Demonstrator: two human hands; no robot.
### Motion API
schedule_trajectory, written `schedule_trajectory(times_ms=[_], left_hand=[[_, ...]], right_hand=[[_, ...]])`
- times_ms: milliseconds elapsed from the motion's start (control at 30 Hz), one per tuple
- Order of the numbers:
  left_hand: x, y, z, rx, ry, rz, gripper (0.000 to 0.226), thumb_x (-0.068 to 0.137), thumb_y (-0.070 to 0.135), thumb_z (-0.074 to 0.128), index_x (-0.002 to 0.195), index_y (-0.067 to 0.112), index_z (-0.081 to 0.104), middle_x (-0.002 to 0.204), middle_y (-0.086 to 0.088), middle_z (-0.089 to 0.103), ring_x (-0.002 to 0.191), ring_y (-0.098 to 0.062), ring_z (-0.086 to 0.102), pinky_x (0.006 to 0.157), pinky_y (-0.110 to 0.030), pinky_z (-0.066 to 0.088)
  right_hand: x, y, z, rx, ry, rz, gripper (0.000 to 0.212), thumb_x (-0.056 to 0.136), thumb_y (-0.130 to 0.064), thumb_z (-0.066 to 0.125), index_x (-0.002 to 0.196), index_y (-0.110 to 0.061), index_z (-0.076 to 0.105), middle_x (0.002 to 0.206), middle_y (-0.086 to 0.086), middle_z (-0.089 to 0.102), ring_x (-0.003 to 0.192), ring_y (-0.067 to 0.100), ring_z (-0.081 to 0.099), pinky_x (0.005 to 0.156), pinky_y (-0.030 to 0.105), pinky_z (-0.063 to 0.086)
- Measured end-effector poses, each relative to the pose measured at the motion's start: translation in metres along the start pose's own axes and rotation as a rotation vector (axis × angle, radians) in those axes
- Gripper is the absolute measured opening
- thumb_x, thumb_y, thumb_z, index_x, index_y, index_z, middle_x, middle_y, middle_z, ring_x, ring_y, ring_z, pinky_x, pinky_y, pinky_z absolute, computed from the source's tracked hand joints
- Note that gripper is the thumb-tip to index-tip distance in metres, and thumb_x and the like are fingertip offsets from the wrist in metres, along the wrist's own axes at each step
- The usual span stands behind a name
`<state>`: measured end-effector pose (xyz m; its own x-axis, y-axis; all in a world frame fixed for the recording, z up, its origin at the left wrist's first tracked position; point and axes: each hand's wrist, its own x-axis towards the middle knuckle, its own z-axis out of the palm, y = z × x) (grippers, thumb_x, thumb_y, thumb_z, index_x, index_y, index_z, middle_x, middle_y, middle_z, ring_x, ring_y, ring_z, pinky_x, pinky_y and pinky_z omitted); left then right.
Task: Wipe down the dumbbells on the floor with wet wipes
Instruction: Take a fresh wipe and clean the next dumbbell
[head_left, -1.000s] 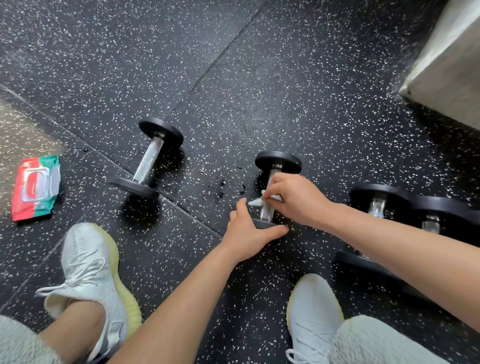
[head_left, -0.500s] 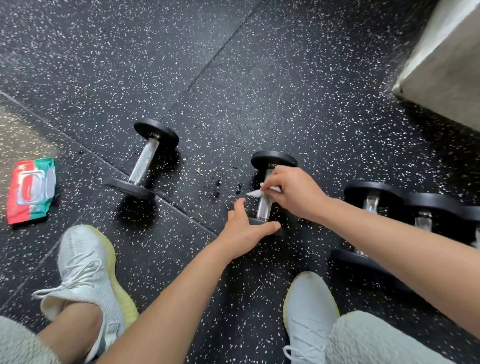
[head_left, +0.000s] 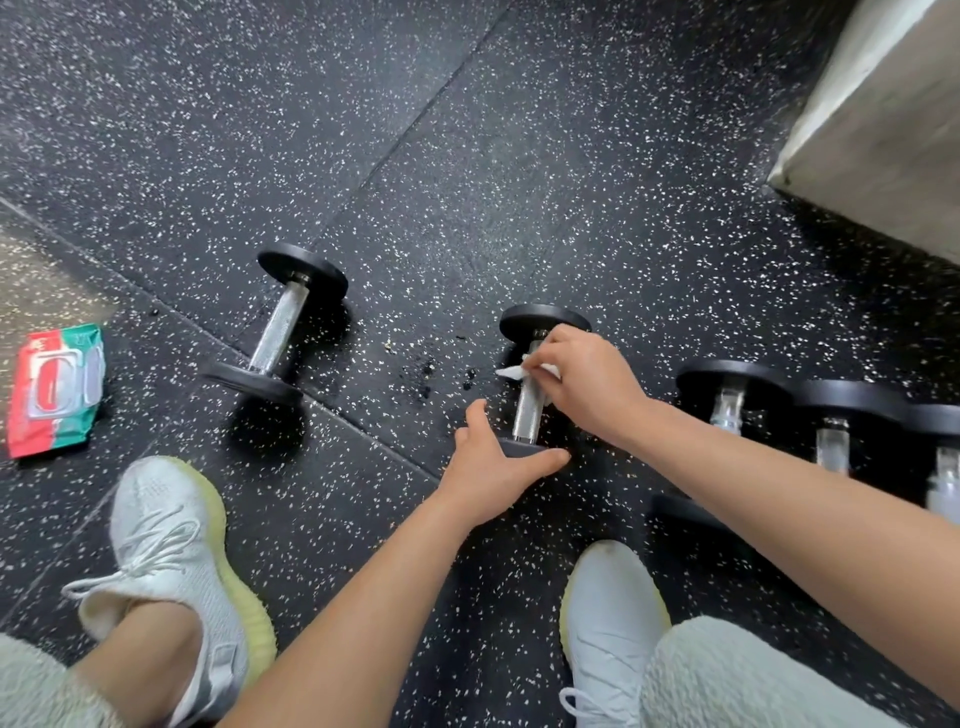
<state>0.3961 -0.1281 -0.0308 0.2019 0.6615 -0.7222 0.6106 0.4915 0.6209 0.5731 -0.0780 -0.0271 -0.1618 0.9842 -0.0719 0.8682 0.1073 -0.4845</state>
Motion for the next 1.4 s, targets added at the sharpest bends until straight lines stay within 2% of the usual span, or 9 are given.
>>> schedule_trajectory(times_ms=[167, 267, 400, 500, 700, 867, 1067, 1233, 1400], left_hand=[[0.003, 0.004, -0.001, -0.016, -0.057, -0.015, 0.108, 0.084, 0.053, 0.075, 0.162, 0.035, 0.003, 0.153, -0.005, 0.026, 0.124, -0.021, 0.041, 0.103, -0.039, 0.036], [0.006, 0.004, 0.004, 0.004, -0.044, -0.043, 0.121, 0.068, 0.065, 0.075, 0.162, 0.036, 0.005, 0.156, -0.005, 0.025, 0.142, -0.026, 0.035, 0.116, -0.047, 0.035], [0.007, 0.008, 0.008, 0.011, -0.008, -0.066, 0.129, 0.059, 0.073, 0.079, 0.162, 0.036, 0.009, 0.16, -0.005, 0.027, 0.15, -0.028, 0.028, 0.12, -0.054, 0.032], [0.007, 0.009, 0.011, 0.045, 0.004, -0.072, 0.132, 0.062, 0.072, 0.083, 0.163, 0.033, 0.008, 0.164, -0.005, 0.025, 0.153, -0.029, 0.023, 0.121, -0.055, 0.031], [0.003, 0.013, 0.016, 0.085, 0.019, -0.056, 0.142, 0.051, 0.076, 0.081, 0.164, 0.029, 0.007, 0.159, -0.007, 0.029, 0.148, -0.03, 0.031, 0.119, -0.051, 0.035], [0.004, 0.01, 0.017, 0.063, -0.023, -0.037, 0.133, 0.065, 0.071, 0.086, 0.163, 0.032, 0.004, 0.156, -0.004, 0.028, 0.144, -0.025, 0.037, 0.117, -0.044, 0.038], [0.002, 0.012, 0.016, 0.046, -0.011, -0.058, 0.129, 0.071, 0.065, 0.086, 0.163, 0.032, 0.002, 0.163, -0.006, 0.024, 0.144, -0.026, 0.039, 0.111, -0.04, 0.038], [0.002, 0.013, 0.018, 0.033, -0.014, -0.067, 0.133, 0.069, 0.066, 0.087, 0.163, 0.029, 0.001, 0.161, -0.006, 0.028, 0.142, -0.026, 0.041, 0.11, -0.039, 0.04], [0.0, 0.009, 0.028, 0.067, 0.05, -0.021, 0.129, 0.072, 0.061, 0.086, 0.163, 0.029, 0.001, 0.155, -0.006, 0.028, 0.14, -0.028, 0.041, 0.111, -0.044, 0.043]], right_hand=[[-0.024, -0.009, 0.004, -0.001, -0.049, -0.079, 0.013, 0.093, -0.02, 0.069, 0.099, -0.021, 0.08, 0.096, -0.001, 0.065, 0.081, 0.025, 0.065, 0.067, 0.038, 0.053], [-0.03, -0.003, 0.001, -0.006, -0.138, -0.146, 0.012, 0.093, -0.022, 0.069, 0.1, -0.024, 0.079, 0.095, -0.004, 0.064, 0.081, 0.024, 0.064, 0.067, 0.038, 0.053], [-0.013, 0.005, 0.0, -0.032, -0.028, -0.087, 0.013, 0.093, -0.021, 0.069, 0.099, -0.021, 0.081, 0.094, -0.004, 0.065, 0.078, 0.023, 0.065, 0.064, 0.03, 0.044], [0.0, 0.009, 0.003, -0.095, 0.067, 0.005, 0.013, 0.092, -0.016, 0.066, 0.095, -0.016, 0.079, 0.094, 0.001, 0.065, 0.081, 0.026, 0.064, 0.064, 0.035, 0.051], [-0.025, -0.004, 0.015, -0.207, 0.021, 0.007, 0.008, 0.081, -0.007, 0.07, 0.089, -0.007, 0.07, 0.09, 0.006, 0.056, 0.079, 0.028, 0.054, 0.055, 0.032, 0.034], [-0.027, 0.014, 0.008, -0.187, -0.046, -0.108, 0.008, 0.084, -0.012, 0.073, 0.091, -0.015, 0.074, 0.088, 0.001, 0.055, 0.075, 0.027, 0.056, 0.054, 0.035, 0.044], [-0.001, 0.01, 0.011, -0.218, 0.066, 0.01, 0.002, 0.083, -0.004, 0.068, 0.084, -0.005, 0.068, 0.091, 0.009, 0.057, 0.078, 0.03, 0.055, 0.052, 0.037, 0.042], [-0.017, 0.012, 0.013, -0.081, 0.069, 0.043, 0.009, 0.088, -0.011, 0.068, 0.094, -0.014, 0.075, 0.095, 0.002, 0.06, 0.079, 0.027, 0.059, 0.061, 0.039, 0.053], [-0.047, 0.007, 0.002, 0.105, -0.179, 0.009, 0.016, 0.093, -0.019, 0.068, 0.097, -0.028, 0.08, 0.09, -0.016, 0.056, 0.085, 0.017, 0.062, 0.073, 0.035, 0.051]])
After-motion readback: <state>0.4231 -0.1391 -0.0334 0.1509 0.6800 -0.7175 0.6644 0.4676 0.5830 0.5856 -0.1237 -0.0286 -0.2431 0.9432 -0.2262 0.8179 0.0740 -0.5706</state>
